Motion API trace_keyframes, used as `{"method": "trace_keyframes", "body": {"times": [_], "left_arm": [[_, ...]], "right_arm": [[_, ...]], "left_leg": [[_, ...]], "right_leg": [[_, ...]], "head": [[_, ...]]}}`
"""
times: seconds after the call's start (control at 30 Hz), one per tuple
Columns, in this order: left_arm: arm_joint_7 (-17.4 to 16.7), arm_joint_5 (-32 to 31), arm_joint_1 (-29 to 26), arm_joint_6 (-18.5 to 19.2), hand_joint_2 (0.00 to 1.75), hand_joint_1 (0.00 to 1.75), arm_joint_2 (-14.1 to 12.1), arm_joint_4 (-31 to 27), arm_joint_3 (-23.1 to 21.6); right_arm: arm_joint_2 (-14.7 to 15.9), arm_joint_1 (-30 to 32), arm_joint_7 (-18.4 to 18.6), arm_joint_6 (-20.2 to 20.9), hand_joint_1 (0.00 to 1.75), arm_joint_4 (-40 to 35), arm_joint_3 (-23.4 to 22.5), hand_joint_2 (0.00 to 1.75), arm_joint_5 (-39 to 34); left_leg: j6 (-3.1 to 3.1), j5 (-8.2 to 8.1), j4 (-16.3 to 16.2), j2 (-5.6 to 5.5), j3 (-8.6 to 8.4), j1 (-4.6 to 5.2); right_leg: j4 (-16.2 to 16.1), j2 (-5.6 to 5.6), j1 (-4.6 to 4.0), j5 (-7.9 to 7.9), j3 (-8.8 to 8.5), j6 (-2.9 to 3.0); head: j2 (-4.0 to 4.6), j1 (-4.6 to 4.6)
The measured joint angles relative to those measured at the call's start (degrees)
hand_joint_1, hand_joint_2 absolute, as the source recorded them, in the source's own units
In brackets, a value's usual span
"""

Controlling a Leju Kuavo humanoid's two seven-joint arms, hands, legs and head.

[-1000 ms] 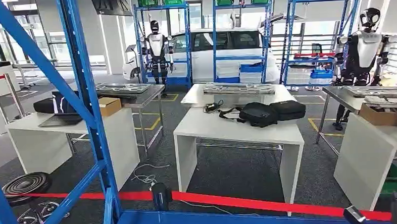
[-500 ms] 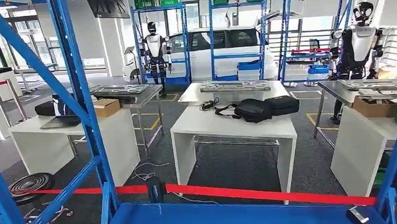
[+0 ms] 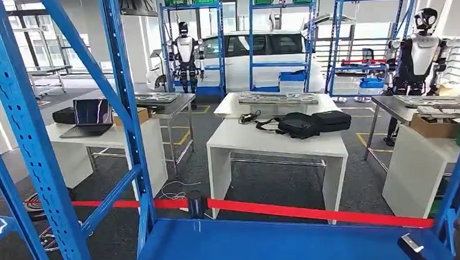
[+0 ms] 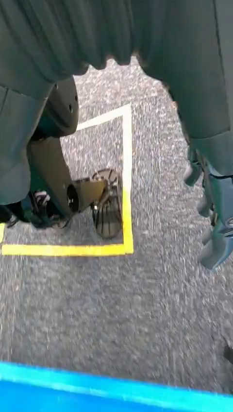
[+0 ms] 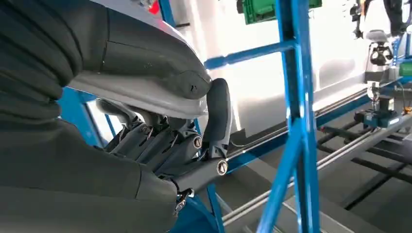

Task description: Take the parts from the cabinet and place them on the table.

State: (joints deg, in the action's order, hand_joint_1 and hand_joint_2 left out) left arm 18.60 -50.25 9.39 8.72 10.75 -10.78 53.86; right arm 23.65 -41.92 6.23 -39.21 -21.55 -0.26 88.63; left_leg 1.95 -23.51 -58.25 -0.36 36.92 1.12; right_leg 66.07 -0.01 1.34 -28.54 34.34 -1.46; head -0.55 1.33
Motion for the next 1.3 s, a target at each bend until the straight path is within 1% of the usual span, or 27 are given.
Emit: {"method": "trace_keyframes", "body": {"times": [0.03,0.07,0.17,0.2,0.23,0.27,0.33,0.37,0.4,0.43,0.5,0.53,0.57,0.7,0.73,0.77,0.83,0.87,0.9,0.93,1.0,1.03,1.07,1.1,1.2,1.23,1.3], "left_arm": [[-0.02,0.0,0.05,0.0,1.75,0.0,0.02,-0.02,0.0],[-0.06,0.0,0.12,0.04,1.75,0.0,0.09,0.0,0.0],[-0.07,-0.02,0.1,0.39,1.75,0.0,0.15,0.0,0.0],[-0.11,-0.02,0.11,0.42,1.75,0.0,0.13,0.0,0.0],[-0.2,-0.02,0.09,0.46,1.75,0.0,0.13,0.0,0.0],[-0.17,-0.02,0.13,0.48,1.75,0.0,0.17,0.0,0.0],[-0.15,-0.02,0.36,0.55,1.75,0.0,0.2,0.0,0.0],[-0.15,-0.02,0.4,0.55,1.75,0.0,0.24,0.0,0.0],[-0.15,-0.02,0.41,0.55,1.75,0.0,0.28,0.02,0.0],[-0.15,-0.02,0.42,0.57,1.75,0.0,0.31,0.02,0.0],[-0.07,-0.02,0.51,0.63,1.75,0.0,0.37,0.02,0.0],[0.02,-0.02,0.62,0.68,1.75,0.0,0.39,0.0,0.0],[0.02,-0.02,0.77,0.7,1.75,0.0,0.44,0.0,0.0],[0.09,-0.02,0.61,0.74,1.75,0.0,0.48,0.0,0.0],[0.15,-0.02,0.64,0.9,1.75,0.0,0.46,0.0,0.0],[0.2,-0.02,0.64,0.94,1.75,0.0,0.44,-0.02,0.0],[0.22,-0.02,0.6,1.03,1.75,0.0,0.46,0.0,0.0],[0.24,-0.02,0.58,1.05,1.75,0.0,0.48,0.0,0.0],[0.24,-0.02,0.56,1.05,1.75,0.0,0.48,0.0,0.0],[0.24,-0.02,0.54,1.05,1.75,0.0,0.48,0.0,0.0],[0.26,-0.04,0.55,1.07,1.75,0.0,0.48,0.0,0.0],[0.26,-0.04,0.57,1.09,1.75,0.0,0.5,0.0,0.0],[0.26,-0.04,0.56,1.09,1.75,0.0,0.57,0.0,0.0],[0.28,-0.04,0.59,1.09,1.75,0.0,0.63,0.0,0.0],[0.33,-0.07,0.43,1.09,1.75,0.0,0.68,0.04,0.0],[0.33,-0.09,0.37,1.09,1.75,0.0,0.59,0.04,0.0],[0.31,-0.09,0.37,1.09,1.75,0.0,0.61,0.07,0.0]], "right_arm": [[0.04,-0.1,-0.26,-0.13,1.75,-0.02,0.0,1.75,-0.09],[0.07,-0.05,-0.5,-0.24,1.75,-0.04,0.0,1.75,-0.09],[0.04,-0.12,-1.07,-0.09,1.75,0.0,0.0,1.75,0.04],[-0.15,-0.17,-1.09,0.02,1.75,0.02,0.0,1.75,0.2],[-0.26,-0.48,-1.07,0.24,1.75,0.02,0.0,1.75,0.35],[-0.53,-0.68,-1.07,0.3,1.75,0.0,0.02,1.75,0.57],[-0.66,-1.01,-0.98,0.48,1.75,0.02,0.04,1.75,0.81],[-0.79,-1.21,-0.83,0.57,1.75,0.02,0.04,1.75,0.88],[-0.85,-1.31,-0.79,0.63,1.75,0.02,0.04,1.75,0.92],[-0.87,-1.31,-0.81,0.65,1.75,0.02,0.04,1.75,0.96],[-0.9,-1.38,-1.16,0.57,1.75,0.02,0.04,1.75,0.9],[-0.88,-1.51,-1.33,0.44,1.75,0.0,0.04,1.75,0.79],[-0.87,-1.59,-1.49,0.3,1.75,0.0,0.04,1.75,0.72],[-0.96,-1.66,-2.06,0.11,1.75,0.15,0.04,1.75,0.13],[-0.96,-1.07,-2.01,0.09,1.75,0.31,0.07,1.75,0.09],[-0.96,-0.91,-1.97,0.11,1.75,0.42,0.07,1.75,0.09],[-0.96,-0.96,-1.92,0.11,1.75,0.44,0.07,1.75,0.07],[-0.96,-0.93,-1.88,0.11,1.75,0.46,0.07,1.75,0.0],[-0.96,-0.89,-1.9,0.11,1.75,0.57,0.07,1.75,-0.02],[-0.96,-0.79,-1.95,0.09,1.75,0.63,0.07,1.75,-0.04],[-0.96,-0.7,-2.12,-0.09,1.75,0.63,0.07,1.75,-0.37],[-0.94,-0.82,-2.17,-0.24,1.75,0.63,0.07,1.75,-0.46],[-0.83,-1.05,-2.21,-0.37,1.75,0.61,0.07,1.75,-0.55],[-0.77,-1.03,-2.27,-0.5,1.75,0.57,0.07,1.75,-0.59],[-0.68,-1.0,-2.25,-0.57,1.75,0.59,0.07,1.75,-0.68],[-0.74,-1.03,-2.27,-0.55,1.75,0.61,0.07,1.75,-0.68],[-0.74,-1.06,-2.25,-0.55,1.75,0.59,0.07,1.75,-0.67]], "left_leg": [[-0.29,0.3,-0.66,0.02,0.61,0.01],[-0.63,0.53,-1.06,-0.12,1.16,0.23],[-1.68,1.76,-0.71,-0.12,1.22,0.11],[-2.09,1.95,-0.82,-0.18,2.02,0.29],[-2.49,0.0,-1.88,-0.18,2.59,0.05],[-2.89,-3.63,-4.54,-0.14,3.39,-0.1],[-3.57,-9.99,-12.58,-0.07,5.28,-0.61],[-3.8,-11.25,-16.42,-0.04,5.83,-0.81],[-3.99,-10.47,-18.48,-0.03,5.6,-1.03],[-4.07,-8.39,-18.2,-0.03,4.28,-1.23],[-4.04,-5.08,-12.16,-0.02,-0.98,-1.54],[-3.93,-5.62,-6.93,-0.04,-5.15,-1.67],[-3.81,-8.2,-1.26,-0.13,-9.3,-1.45],[-1.4,-6.73,0.42,-0.28,-7.86,-0.44],[-0.76,-5.76,0.67,-0.03,-7.73,-0.69],[-0.19,-5.03,0.69,-0.02,-6.78,-0.7],[0.23,-3.48,0.58,0.02,-4.83,-0.45],[0.29,-2.84,0.5,0.07,-3.95,-0.33],[0.3,-2.21,0.34,0.09,-3.02,-0.25],[0.3,-1.65,0.19,0.1,-2.13,-0.2],[0.14,-0.59,-0.33,0.12,-0.29,-0.2],[-0.03,-0.14,-0.73,0.11,0.44,-0.2],[-0.3,0.18,-1.13,0.1,1.03,-0.01],[-0.59,0.56,-1.3,0.05,1.24,0.07],[-1.69,2.2,-0.78,-0.03,1.41,0.03],[-2.07,1.49,-1.46,-0.13,1.92,-0.06],[-2.86,-5.17,-6.27,-0.06,3.47,-0.26]], "right_leg": [[-4.97,-0.05,-0.18,-1.96,-3.42,0.34],[-7.01,-0.05,-0.6,-2.68,-4.62,0.61],[-6.63,0.1,-0.86,-1.76,-3.72,1.49],[-7.15,-0.07,-0.26,-0.83,-3.25,1.95],[-7.22,-0.22,-0.22,-0.14,-2.66,2.25],[-7.25,-0.15,-0.2,0.56,-1.9,2.68],[-7.21,-0.2,-0.2,1.87,-0.27,2.63],[-7.17,-0.26,-0.2,2.52,0.58,2.54],[-7.14,-0.34,-0.2,3.21,1.44,2.42],[-7.12,-0.45,-0.19,3.88,2.29,2.26],[-7.06,-0.52,-0.16,5.11,3.78,1.83],[-6.97,-0.53,-0.15,5.68,4.21,1.53],[-6.87,-0.56,-0.21,6.09,4.63,1.08],[-8.22,-0.64,0.54,8.8,4.8,-0.71],[-7.66,-0.51,0.74,7.46,5.42,-0.8],[-5.44,-0.45,0.55,3.87,6.35,-0.73],[3.37,-0.4,0.39,-3.43,8.64,-0.78],[7.62,-0.31,0.18,-5.09,9.37,-0.77],[10.52,-0.21,-0.02,-4.93,9.48,-0.65],[10.85,-0.14,-0.16,-3.38,8.55,-0.47],[4.99,-0.13,-0.47,0.35,3.2,-0.02],[-0.14,-0.14,-0.61,0.37,-0.79,0.27],[-5.14,-0.14,-0.89,-2.19,-4.27,0.63],[-7.32,-0.13,-1.05,-2.95,-5.23,0.91],[-7.22,-0.07,-1.16,-1.61,-4.26,1.79],[-7.56,-0.5,-0.64,-0.71,-3.87,2.16],[-7.6,-0.42,-0.61,0.72,-2.38,2.82]], "head": [[0.0,-0.02],[0.0,-0.06],[0.0,-0.09],[0.0,-0.2],[0.04,-0.11],[0.0,-0.24],[0.02,-0.31],[0.0,-0.33],[0.0,-0.35],[0.0,-0.35],[0.0,-0.39],[0.0,-0.39],[0.0,-0.44],[0.0,-0.33],[0.02,-0.31],[0.02,-0.22],[0.0,-0.13],[0.0,-0.11],[0.0,-0.09],[0.0,-0.07],[0.0,-0.02],[0.0,-0.04],[0.0,0.0],[0.0,-0.11],[0.0,-0.02],[0.02,-0.04],[0.0,-0.17]]}}
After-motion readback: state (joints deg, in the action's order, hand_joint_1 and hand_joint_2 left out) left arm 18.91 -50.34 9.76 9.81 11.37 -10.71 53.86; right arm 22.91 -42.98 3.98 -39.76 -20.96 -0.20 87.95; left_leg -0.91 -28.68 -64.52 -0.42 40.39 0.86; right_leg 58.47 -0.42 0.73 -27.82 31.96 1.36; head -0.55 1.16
